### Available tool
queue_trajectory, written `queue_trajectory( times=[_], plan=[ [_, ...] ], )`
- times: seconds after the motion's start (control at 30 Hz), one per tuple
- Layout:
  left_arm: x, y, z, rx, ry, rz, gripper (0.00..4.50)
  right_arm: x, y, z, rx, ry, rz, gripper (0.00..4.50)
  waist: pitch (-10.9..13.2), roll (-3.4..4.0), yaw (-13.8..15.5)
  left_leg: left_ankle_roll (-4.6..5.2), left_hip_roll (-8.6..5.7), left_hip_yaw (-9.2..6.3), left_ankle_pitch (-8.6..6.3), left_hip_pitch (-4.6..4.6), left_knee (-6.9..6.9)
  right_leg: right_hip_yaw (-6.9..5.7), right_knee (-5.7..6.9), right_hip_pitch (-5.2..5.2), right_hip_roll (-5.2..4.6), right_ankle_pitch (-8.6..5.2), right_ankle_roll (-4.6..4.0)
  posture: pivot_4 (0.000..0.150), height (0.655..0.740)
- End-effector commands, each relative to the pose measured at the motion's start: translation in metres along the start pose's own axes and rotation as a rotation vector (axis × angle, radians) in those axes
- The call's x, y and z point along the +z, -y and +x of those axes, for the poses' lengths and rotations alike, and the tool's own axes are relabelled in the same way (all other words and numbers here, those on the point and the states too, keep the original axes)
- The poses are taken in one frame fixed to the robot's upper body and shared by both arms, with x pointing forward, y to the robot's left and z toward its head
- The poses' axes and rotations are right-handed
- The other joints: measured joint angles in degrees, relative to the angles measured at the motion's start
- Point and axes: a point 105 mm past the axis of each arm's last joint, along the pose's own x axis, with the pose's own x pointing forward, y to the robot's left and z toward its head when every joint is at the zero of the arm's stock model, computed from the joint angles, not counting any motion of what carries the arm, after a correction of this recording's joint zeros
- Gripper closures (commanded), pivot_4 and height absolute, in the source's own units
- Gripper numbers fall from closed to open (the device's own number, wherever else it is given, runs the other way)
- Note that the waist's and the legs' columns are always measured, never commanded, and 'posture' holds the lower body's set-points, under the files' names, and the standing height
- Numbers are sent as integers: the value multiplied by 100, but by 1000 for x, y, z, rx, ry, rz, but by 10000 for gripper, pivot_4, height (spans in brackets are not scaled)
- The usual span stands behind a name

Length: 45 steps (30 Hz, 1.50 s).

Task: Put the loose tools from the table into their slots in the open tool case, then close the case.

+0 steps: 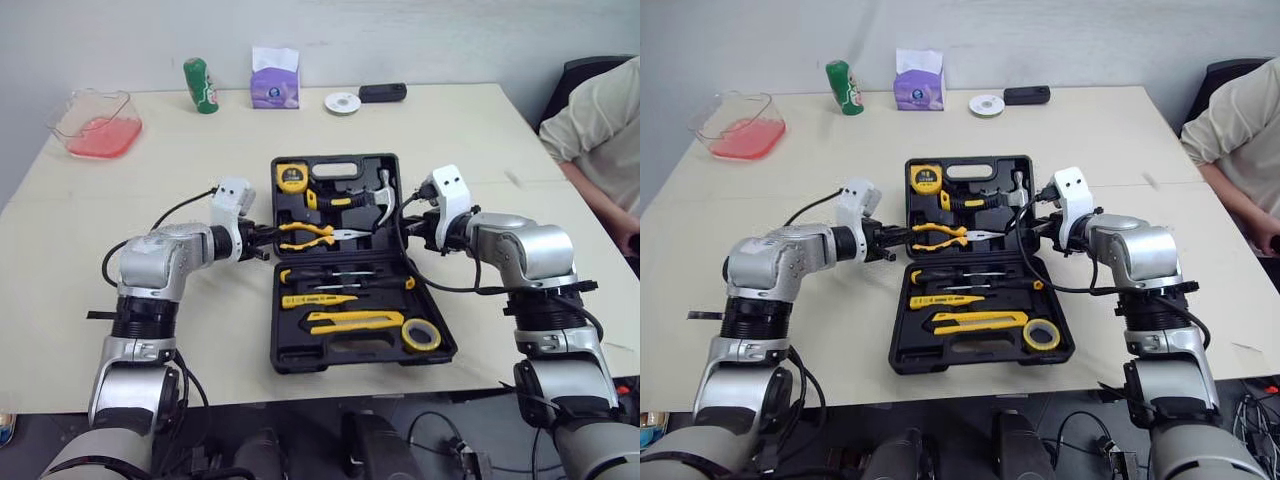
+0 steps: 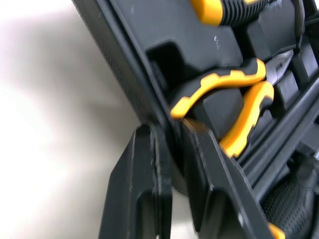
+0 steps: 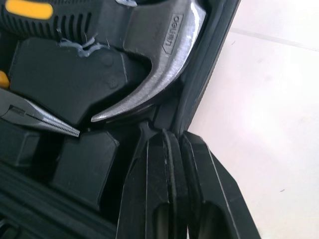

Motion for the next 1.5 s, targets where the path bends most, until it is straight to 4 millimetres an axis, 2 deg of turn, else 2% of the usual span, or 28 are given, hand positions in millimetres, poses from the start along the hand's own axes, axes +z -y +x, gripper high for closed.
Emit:
queue_trajectory(
  times=[0.03,0.13,0.17,0.4,0.5,0.57,0.6,0.67,0.7,0.73,0.77,0.8,0.83,0.9,0.93,1.0,1.1,1.17,1.2,1.23,1.3,1.4,1.5],
  plan=[
    [65,21,-5,3,311,389,43761,66,-4,-24,-68,360,-200,45000,5,8,-10,-1,0,0,0,-3,-1,0,0,-4,1,0,0,1500,7400],
    [71,20,-7,29,379,503,44446,73,-5,-32,-93,455,-294,45000,12,15,-43,-2,3,5,1,-32,-17,-4,-3,-36,7,0,0,1500,7400],
    [69,20,-8,36,389,554,44934,72,-7,-34,-103,480,-335,45000,12,16,-49,-2,2,12,2,-77,-15,-5,16,-87,9,2,4,1500,7400],
    [45,18,-7,51,428,694,44934,46,-17,-35,-99,565,-496,45000,12,16,-91,-1,5,20,2,-95,-22,-6,10,-109,10,3,5,1500,7400],
    [22,15,-16,124,449,826,44934,16,-23,-42,-157,612,-788,45000,12,16,-94,0,3,20,2,-92,-5,-4,2,-105,9,3,5,1500,7400],
    [9,16,-30,136,459,856,44934,-3,-35,-52,-115,655,-998,45000,11,16,-115,0,4,22,2,-79,-20,6,-1,-100,8,3,5,1500,7400],
    [6,18,-35,124,459,832,44996,-6,-38,-58,-94,675,-1059,41163,12,16,-132,0,4,23,2,-78,-25,8,-2,-100,8,2,5,1500,7400],
    [7,18,-48,125,466,773,35834,-6,-42,-71,-64,720,-1109,32504,12,16,-164,0,4,32,2,-73,-18,9,2,-99,8,3,5,1500,7400],
    [8,18,-55,128,470,731,32421,-5,-43,-79,-57,731,-1122,27715,12,15,-172,0,5,34,2,-72,-7,11,9,-99,9,3,5,1500,7400],
    [8,19,-65,113,463,673,29950,-5,-46,-89,-33,738,-1142,24934,12,16,-172,0,6,35,3,-68,-3,13,14,-95,11,3,5,1500,7400],
    [5,23,-75,77,452,610,23812,-8,-49,-100,4,727,-1157,18164,12,16,-164,0,8,31,7,-67,1,16,21,-94,11,4,5,1500,7400],
    [-2,27,-85,28,414,549,19992,-15,-54,-109,71,685,-1162,13740,13,17,-156,-2,8,23,9,-67,0,28,23,-93,10,3,4,1500,7400],
    [-16,32,-103,-43,338,489,15746,-30,-59,-124,179,595,-1118,8835,14,17,-146,-5,10,13,10,-69,-3,43,21,-90,11,2,2,1500,7400],
    [-39,44,-136,-169,194,384,6046,-48,-66,-149,325,444,-1018,8161,14,17,-136,-10,18,-1,7,-73,-21,42,18,-95,14,-6,-11,1500,7400],
    [-51,49,-154,-226,123,332,6046,-57,-69,-160,380,373,-964,8161,15,14,-137,-12,24,-11,6,-62,-34,31,15,-80,14,-9,-16,1500,7400],
    [-64,55,-173,-274,37,255,6046,-66,-70,-173,421,294,-892,8161,25,-1,-139,-12,26,-17,6,-37,-31,22,-16,-41,11,-10,-19,1500,7400],
    [-78,49,-198,-270,-33,142,6046,-84,-69,-187,456,185,-758,8161,38,-15,-133,-5,19,-25,-19,124,-63,7,-66,133,9,-17,-29,1500,7400],
    [-65,22,-199,-152,38,119,6046,-96,-71,-188,462,149,-593,8161,35,-25,-50,18,13,-47,-33,196,-108,-11,-137,215,7,-51,-92,1500,7400],
    [-59,5,-196,-75,62,114,6046,-101,-75,-186,476,140,-507,8161,34,-27,22,5,10,-51,-41,207,-111,-11,-139,229,5,-54,-97,1500,7400],
    [-53,-3,-191,-47,81,131,6046,-103,-81,-184,491,140,-455,8161,34,-27,46,4,8,-55,-39,205,-111,-12,-141,232,4,-54,-106,1500,7400],
    [-44,-6,-177,-59,91,171,6046,-104,-96,-183,546,147,-390,8161,33,-28,72,4,4,-59,-37,201,-117,-9,-141,231,2,-45,-105,1500,7400],
    [-36,-9,-161,-73,112,209,6046,-102,-106,-181,578,150,-351,8161,31,-29,66,-1,6,-45,-26,189,-124,-8,-133,214,-2,-13,-48,1500,7400],
    [-23,-17,-128,-91,128,274,14392,-110,-112,-171,592,97,-313,16473,30,-31,40,-5,8,-36,-32,167,-127,-8,-138,187,2,-9,-33,1500,7400]
  ],
)
